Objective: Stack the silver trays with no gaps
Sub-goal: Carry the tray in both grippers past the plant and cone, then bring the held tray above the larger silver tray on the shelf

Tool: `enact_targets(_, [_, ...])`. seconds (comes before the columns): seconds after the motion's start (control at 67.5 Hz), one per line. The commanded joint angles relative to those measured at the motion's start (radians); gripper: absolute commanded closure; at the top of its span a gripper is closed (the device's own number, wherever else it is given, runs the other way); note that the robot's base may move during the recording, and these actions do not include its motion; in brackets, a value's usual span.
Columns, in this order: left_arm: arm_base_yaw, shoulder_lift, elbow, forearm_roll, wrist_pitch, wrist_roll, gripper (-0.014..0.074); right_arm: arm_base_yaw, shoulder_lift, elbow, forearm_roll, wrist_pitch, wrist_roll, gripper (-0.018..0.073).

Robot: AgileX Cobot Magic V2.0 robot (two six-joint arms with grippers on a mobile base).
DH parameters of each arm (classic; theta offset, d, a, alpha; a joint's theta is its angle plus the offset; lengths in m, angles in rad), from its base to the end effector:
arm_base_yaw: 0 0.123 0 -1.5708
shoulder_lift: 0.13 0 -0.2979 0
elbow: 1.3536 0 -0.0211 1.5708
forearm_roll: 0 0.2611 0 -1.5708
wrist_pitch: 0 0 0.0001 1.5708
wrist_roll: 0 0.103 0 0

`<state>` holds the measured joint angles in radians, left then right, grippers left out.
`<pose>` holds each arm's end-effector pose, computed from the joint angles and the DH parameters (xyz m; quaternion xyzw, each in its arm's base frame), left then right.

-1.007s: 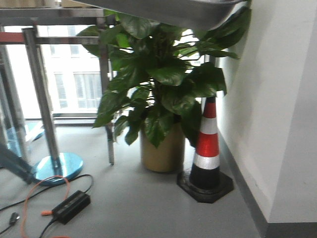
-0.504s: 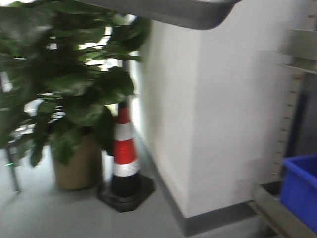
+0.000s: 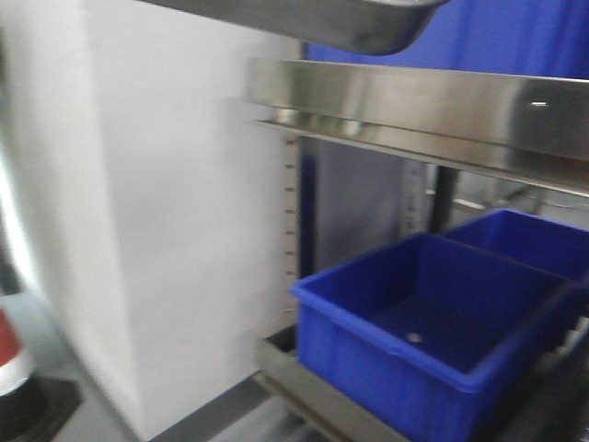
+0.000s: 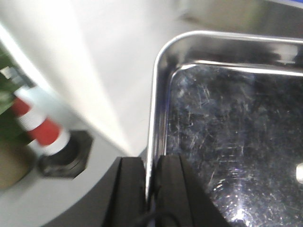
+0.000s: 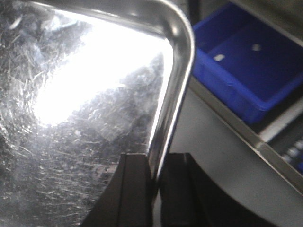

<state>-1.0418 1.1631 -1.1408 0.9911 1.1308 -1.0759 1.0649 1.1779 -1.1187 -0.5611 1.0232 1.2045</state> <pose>0.1806 -0.1545 0.3994 0.0741 0.8532 0.0373 0.5149 0.1566 0.1860 0.3661 -0.0067 0.9241 0.1342 0.3578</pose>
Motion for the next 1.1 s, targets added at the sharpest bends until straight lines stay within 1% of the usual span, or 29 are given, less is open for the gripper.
enact_targets(0.0, [-0.001,0.0,0.0,0.029,-0.023,0.002,0.0605,0.006,-0.012,-0.007,-0.019,-0.075,-0.015,0.0564])
enact_targets(1.081, [-0.001,0.0,0.0,0.029,-0.023,0.002,0.0605,0.006,-0.012,-0.007,-0.019,-0.075,-0.015,0.0564])
